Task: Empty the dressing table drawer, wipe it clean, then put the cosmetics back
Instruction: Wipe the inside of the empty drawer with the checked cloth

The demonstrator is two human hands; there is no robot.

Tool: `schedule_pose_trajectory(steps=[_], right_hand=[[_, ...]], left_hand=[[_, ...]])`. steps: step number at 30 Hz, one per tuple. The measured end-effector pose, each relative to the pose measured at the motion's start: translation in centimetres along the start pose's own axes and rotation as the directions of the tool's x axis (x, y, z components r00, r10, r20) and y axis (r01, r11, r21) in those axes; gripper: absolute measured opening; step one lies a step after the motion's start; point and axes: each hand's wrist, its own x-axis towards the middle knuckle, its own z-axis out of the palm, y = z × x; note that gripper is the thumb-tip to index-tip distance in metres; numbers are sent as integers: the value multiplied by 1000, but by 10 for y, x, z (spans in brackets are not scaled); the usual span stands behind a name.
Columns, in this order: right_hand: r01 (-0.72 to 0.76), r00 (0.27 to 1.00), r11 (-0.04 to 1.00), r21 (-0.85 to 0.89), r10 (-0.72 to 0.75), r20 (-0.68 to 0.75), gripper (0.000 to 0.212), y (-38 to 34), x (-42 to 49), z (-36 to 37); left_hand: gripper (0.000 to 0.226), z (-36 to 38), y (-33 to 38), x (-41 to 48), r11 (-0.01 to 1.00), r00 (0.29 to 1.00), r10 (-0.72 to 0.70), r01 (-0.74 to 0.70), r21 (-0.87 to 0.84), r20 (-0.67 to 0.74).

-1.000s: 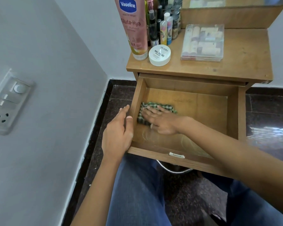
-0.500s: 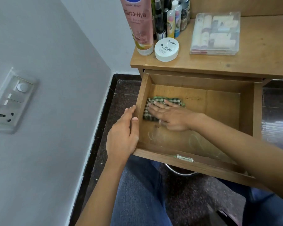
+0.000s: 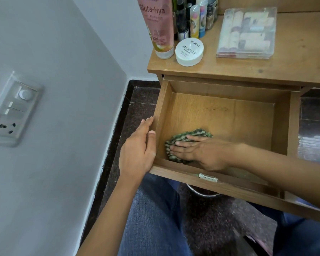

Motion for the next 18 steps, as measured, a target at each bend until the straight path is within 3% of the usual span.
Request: schedule_pose_trajectory(steps=[7, 18], right_hand=[[6, 990, 1000, 16, -8, 139, 73, 22, -42, 11], [67, 996, 991, -114, -60, 63, 68, 2, 36, -20]], left_hand=[[47, 4, 2, -2, 1000, 999, 18, -17, 15, -45], [45, 7, 3, 0, 999, 999, 0, 2, 35, -42]])
